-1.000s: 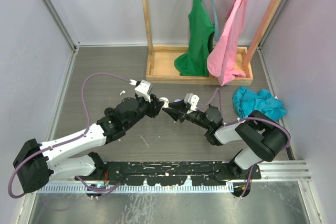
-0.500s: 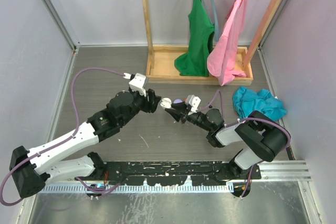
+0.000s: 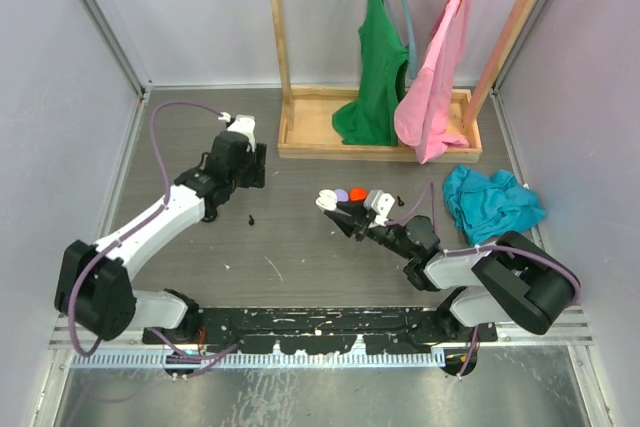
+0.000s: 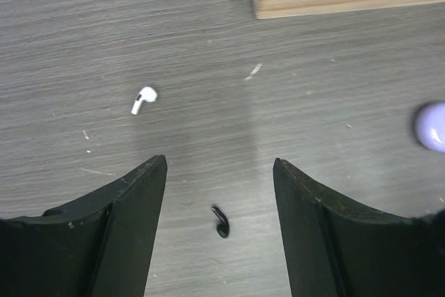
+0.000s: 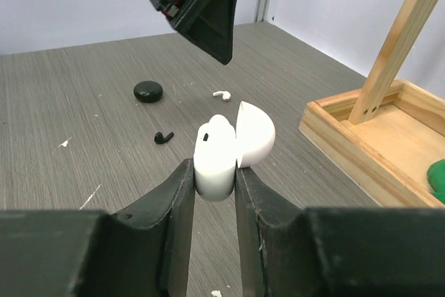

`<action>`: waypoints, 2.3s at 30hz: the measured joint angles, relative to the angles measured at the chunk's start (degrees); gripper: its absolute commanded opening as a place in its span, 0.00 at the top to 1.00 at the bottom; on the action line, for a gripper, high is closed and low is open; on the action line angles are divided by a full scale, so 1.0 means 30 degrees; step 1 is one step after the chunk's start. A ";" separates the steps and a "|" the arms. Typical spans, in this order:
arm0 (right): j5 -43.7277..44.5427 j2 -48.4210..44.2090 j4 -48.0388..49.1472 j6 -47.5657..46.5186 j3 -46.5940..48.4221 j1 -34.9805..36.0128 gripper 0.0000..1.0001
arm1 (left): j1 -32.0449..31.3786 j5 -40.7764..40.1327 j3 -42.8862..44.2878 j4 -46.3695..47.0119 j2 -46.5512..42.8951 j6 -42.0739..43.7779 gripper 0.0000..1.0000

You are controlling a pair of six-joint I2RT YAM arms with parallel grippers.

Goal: Insert the wireless bluetooth earbuds into the charging case
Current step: Pick up the earbud from the center of the board.

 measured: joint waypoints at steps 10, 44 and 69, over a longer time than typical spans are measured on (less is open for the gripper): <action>0.0160 0.0882 0.0051 -0.0255 -0.0546 0.0000 0.99 | 0.3249 0.1319 0.4692 -0.3016 0.6229 0.1443 0.37; 0.0197 0.0911 -0.0138 -0.0437 -0.0576 0.0000 0.99 | 0.6572 0.4561 1.3661 -1.0229 1.6203 0.4393 0.63; 0.0182 0.0911 -0.0474 -0.0583 -0.0576 0.0000 0.99 | 0.6579 0.5727 1.4404 -1.1526 1.6793 0.4277 0.67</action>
